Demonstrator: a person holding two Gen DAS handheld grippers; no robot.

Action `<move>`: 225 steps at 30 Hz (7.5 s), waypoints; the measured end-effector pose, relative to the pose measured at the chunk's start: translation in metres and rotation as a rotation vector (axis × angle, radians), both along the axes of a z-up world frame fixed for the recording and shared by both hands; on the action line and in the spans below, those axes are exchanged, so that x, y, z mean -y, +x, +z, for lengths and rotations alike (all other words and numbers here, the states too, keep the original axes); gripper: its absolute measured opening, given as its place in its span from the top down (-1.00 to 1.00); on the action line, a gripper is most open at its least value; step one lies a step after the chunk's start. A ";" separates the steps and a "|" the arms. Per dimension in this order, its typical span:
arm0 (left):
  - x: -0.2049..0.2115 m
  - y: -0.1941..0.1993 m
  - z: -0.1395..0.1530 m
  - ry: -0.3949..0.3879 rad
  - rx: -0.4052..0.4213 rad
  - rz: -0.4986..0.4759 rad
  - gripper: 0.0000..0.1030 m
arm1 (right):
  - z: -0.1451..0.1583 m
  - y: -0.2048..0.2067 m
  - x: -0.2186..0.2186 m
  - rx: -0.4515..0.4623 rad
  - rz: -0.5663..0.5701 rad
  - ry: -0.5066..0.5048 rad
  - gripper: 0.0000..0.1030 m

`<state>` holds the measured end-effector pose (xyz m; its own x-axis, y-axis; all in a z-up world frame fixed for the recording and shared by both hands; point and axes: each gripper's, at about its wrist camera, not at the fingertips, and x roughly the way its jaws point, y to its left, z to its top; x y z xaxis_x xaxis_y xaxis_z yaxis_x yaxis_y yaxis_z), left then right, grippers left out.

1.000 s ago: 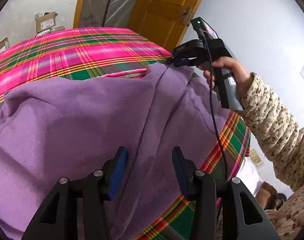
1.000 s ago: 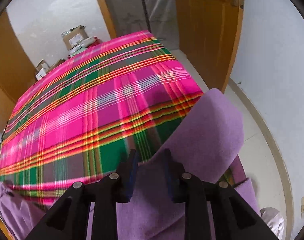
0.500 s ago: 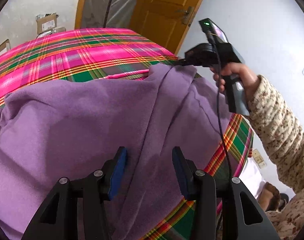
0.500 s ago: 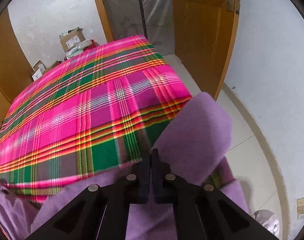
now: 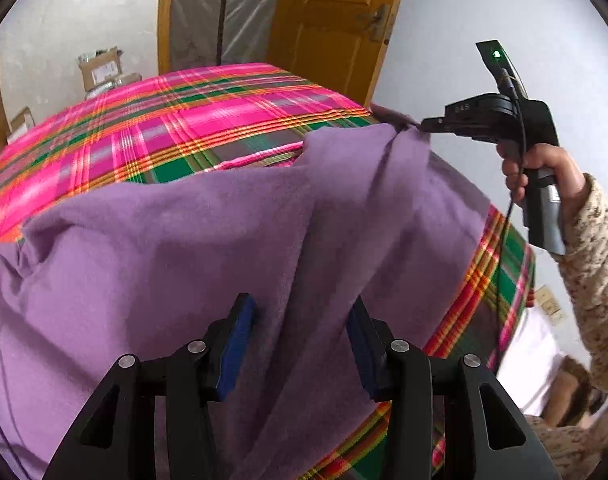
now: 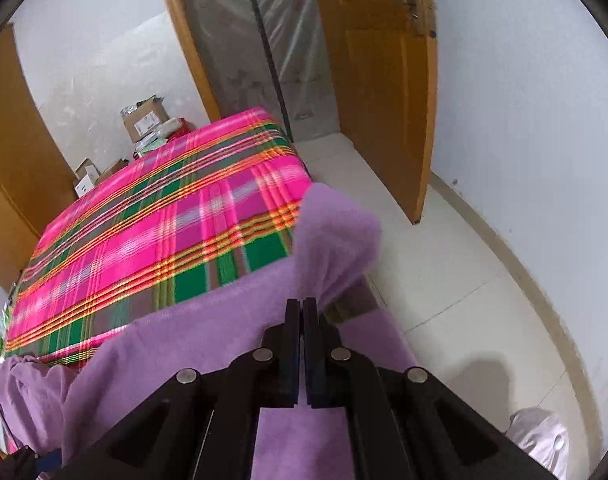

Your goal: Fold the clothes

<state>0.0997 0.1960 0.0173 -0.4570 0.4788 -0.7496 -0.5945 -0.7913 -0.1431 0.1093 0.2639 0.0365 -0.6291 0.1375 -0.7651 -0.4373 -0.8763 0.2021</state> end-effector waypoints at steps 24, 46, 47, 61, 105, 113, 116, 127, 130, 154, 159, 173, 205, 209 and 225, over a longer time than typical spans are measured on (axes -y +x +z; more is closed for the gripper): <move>-0.027 0.003 -0.003 -0.103 -0.054 -0.025 0.07 | -0.029 -0.021 -0.021 -0.020 0.030 -0.043 0.35; -0.042 0.019 0.017 -0.098 -0.164 -0.049 0.84 | 0.011 0.014 -0.030 -0.206 0.017 -0.013 0.89; -0.044 0.021 0.019 -0.098 -0.168 -0.052 0.84 | 0.014 0.019 -0.031 -0.216 0.013 -0.012 0.89; -0.066 0.054 0.026 -0.125 -0.211 -0.098 0.84 | 0.026 0.089 -0.053 -0.287 -0.036 0.003 0.90; 0.032 0.078 0.026 -0.075 -0.162 0.077 0.30 | -0.022 0.154 -0.040 -0.148 -0.183 -0.031 0.61; 0.118 0.052 0.024 -0.091 -0.145 0.356 0.28 | -0.005 0.129 0.023 -0.206 0.043 0.009 0.61; 0.150 0.044 0.016 -0.120 -0.133 0.463 0.28 | -0.016 0.112 0.049 -0.163 0.132 0.031 0.61; 0.238 0.035 0.005 -0.077 -0.072 0.699 0.28 | -0.001 0.057 0.115 -0.176 0.384 0.002 0.61; 0.253 0.034 0.000 -0.066 -0.044 0.739 0.28 | 0.001 0.046 0.142 -0.184 0.469 -0.004 0.61; 0.280 0.032 0.007 -0.104 -0.055 0.730 0.26 | 0.013 -0.015 0.289 -0.110 0.996 -0.033 0.61; 0.276 0.005 0.017 -0.118 -0.074 0.683 0.26 | 0.012 -0.050 0.313 -0.054 1.069 -0.043 0.61; 0.272 -0.067 0.007 -0.123 -0.024 0.625 0.26 | -0.006 -0.115 0.336 0.163 1.232 -0.166 0.40; 0.283 -0.095 -0.014 -0.093 0.053 0.639 0.26 | -0.036 -0.182 0.321 0.205 1.248 -0.613 0.94; 0.284 -0.094 -0.015 -0.088 0.049 0.642 0.26 | -0.034 -0.185 0.317 0.187 1.231 -0.598 0.94; 0.283 -0.094 -0.015 -0.100 0.043 0.649 0.27 | -0.047 -0.200 0.311 0.249 1.217 -0.477 0.91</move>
